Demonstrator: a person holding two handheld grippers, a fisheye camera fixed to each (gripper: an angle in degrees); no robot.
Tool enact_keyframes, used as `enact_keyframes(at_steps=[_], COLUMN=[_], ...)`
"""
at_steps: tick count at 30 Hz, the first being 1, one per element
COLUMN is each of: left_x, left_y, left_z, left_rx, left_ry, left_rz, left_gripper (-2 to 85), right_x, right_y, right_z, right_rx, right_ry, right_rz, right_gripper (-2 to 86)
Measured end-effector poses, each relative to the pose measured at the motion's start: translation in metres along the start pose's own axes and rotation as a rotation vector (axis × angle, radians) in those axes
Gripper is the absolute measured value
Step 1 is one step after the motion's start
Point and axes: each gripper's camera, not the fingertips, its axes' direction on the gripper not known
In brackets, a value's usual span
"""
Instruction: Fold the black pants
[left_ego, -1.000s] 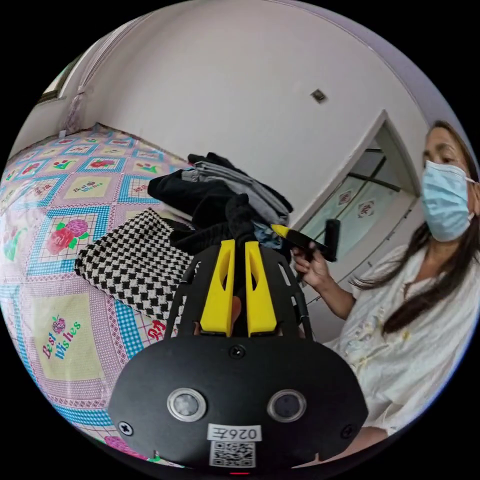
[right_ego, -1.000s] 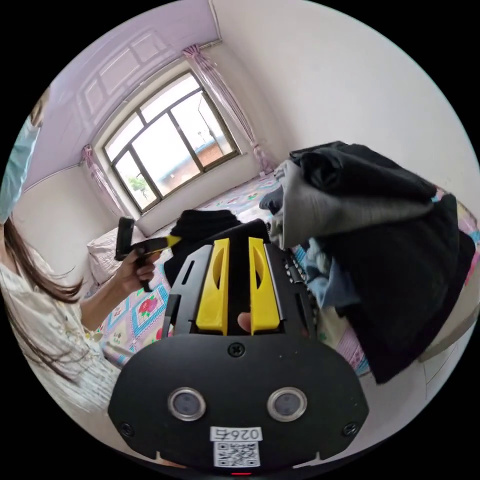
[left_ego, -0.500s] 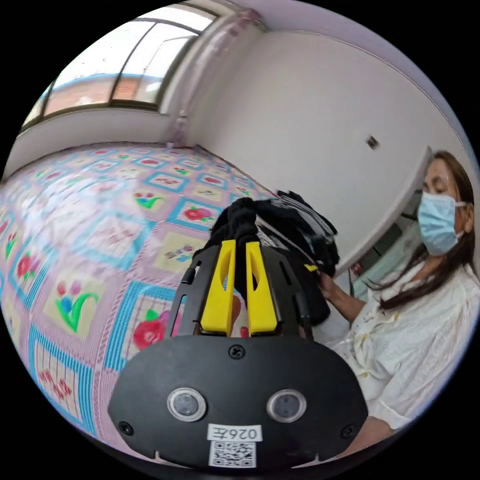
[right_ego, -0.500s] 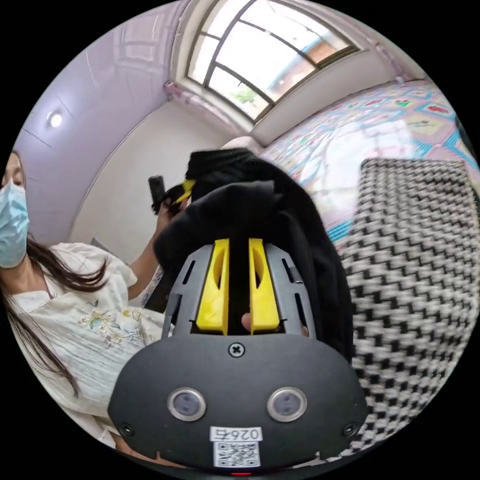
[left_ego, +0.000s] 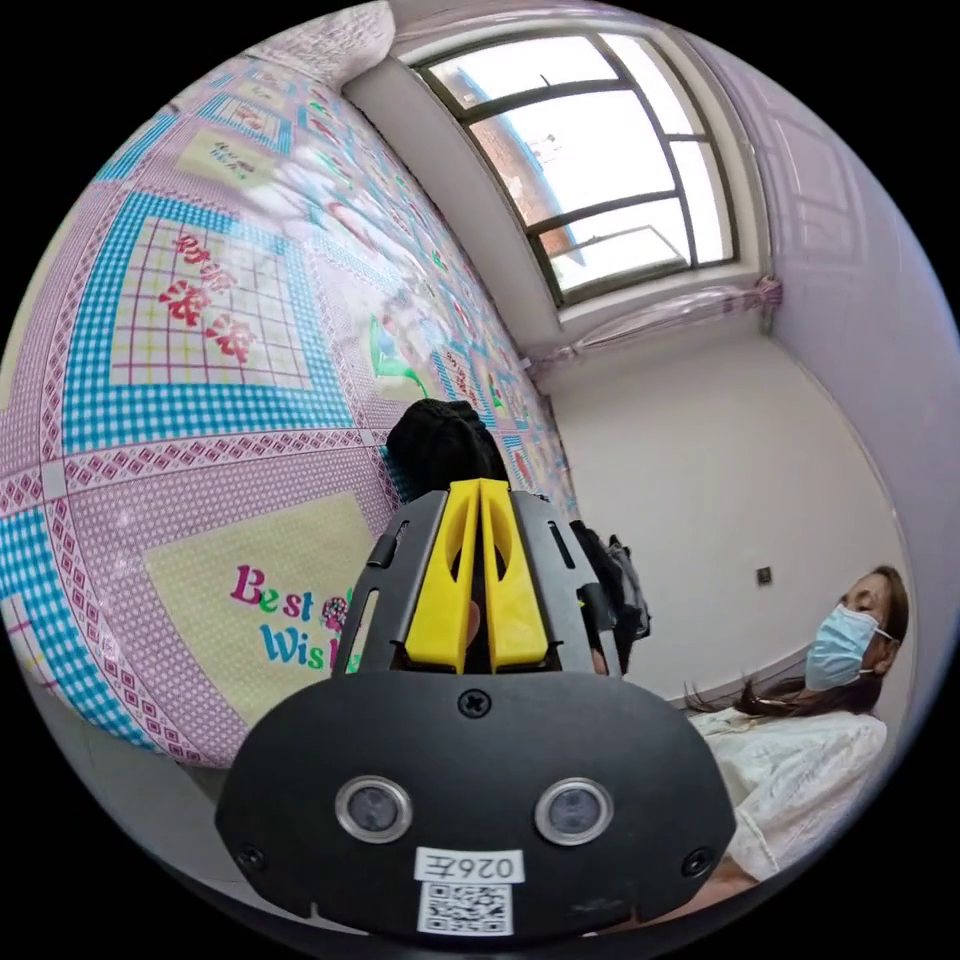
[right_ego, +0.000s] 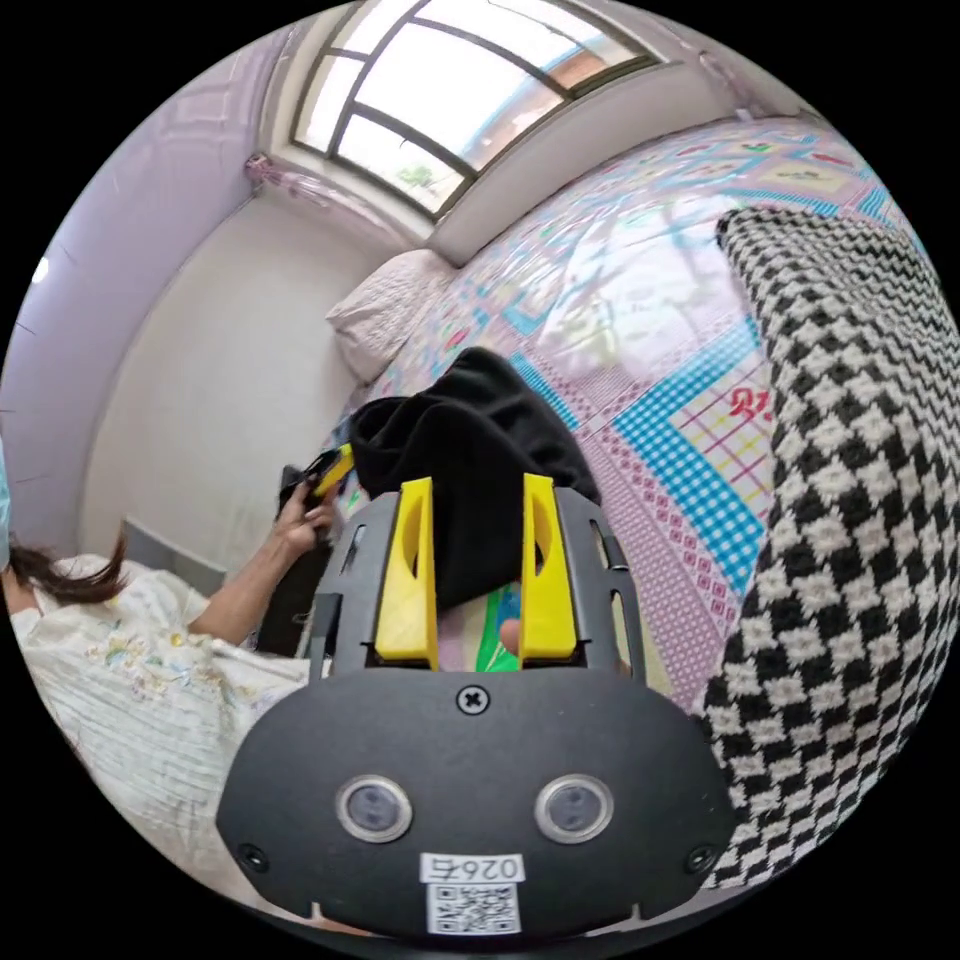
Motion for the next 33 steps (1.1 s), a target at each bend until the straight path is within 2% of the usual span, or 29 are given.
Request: enact_keyframes(at_steps=[2, 4, 5, 6, 7, 10, 14, 17, 21, 24, 26, 29, 31, 33], left_x=[-0.010, -0.017, -0.020, -0.021, -0.022, -0.024, -0.021, -0.020, -0.007, 0.013, 0.027, 0.050, 0.063, 0.077], left_y=[0.001, -0.003, -0.006, -0.011, -0.014, -0.035, -0.055, -0.061, -0.063, -0.060, -0.055, -0.045, -0.039, -0.030], left_z=[-0.018, -0.033, -0.044, -0.057, -0.064, -0.093, -0.118, -0.123, -0.114, -0.100, -0.091, -0.076, -0.066, -0.053], left_rx=[0.000, -0.042, -0.064, -0.066, -0.071, -0.120, -0.201, -0.221, -0.233, -0.256, -0.269, -0.279, -0.276, -0.275], left_ry=[0.035, 0.048, 0.059, 0.070, 0.076, 0.066, 0.037, 0.069, 0.126, 0.156, 0.159, 0.159, 0.158, 0.151], left_rz=[-0.016, -0.018, -0.017, -0.007, 0.000, 0.043, 0.104, 0.107, 0.117, 0.157, 0.187, 0.229, 0.247, 0.261], left_gripper=[-0.9, -1.0, -1.0, -1.0, -1.0, -1.0, -1.0, -1.0, -1.0, -1.0, -1.0, -0.9, -0.7, 0.0], right_x=[-0.008, -0.019, -0.022, -0.027, -0.047, -0.129, -0.187, -0.195, -0.156, -0.126, -0.109, -0.076, -0.055, -0.078], right_y=[-0.014, -0.033, -0.037, -0.044, -0.042, -0.021, 0.017, 0.035, 0.032, 0.002, -0.025, -0.070, -0.086, -0.078], right_z=[0.017, 0.056, 0.070, 0.094, 0.109, 0.144, 0.181, 0.162, 0.096, 0.087, 0.103, 0.151, 0.200, 0.201], right_rx=[0.018, -0.012, -0.063, -0.164, -0.150, -0.165, -0.222, -0.088, 0.269, 0.320, 0.284, 0.112, -0.151, -0.115], right_ry=[0.123, 0.229, 0.199, 0.070, 0.008, 0.104, 0.018, 0.033, 0.090, 0.248, 0.382, 0.507, 0.515, 0.592], right_rz=[-0.017, -0.050, -0.058, -0.041, -0.062, -0.249, -0.315, -0.231, 0.024, 0.076, 0.071, 0.050, 0.043, -0.054], right_gripper=[14.1, 6.0, 3.7, 0.7, -0.5, -1.0, 0.3, 3.6, 6.6, 9.1, 10.5, 11.4, 3.7, -0.1])
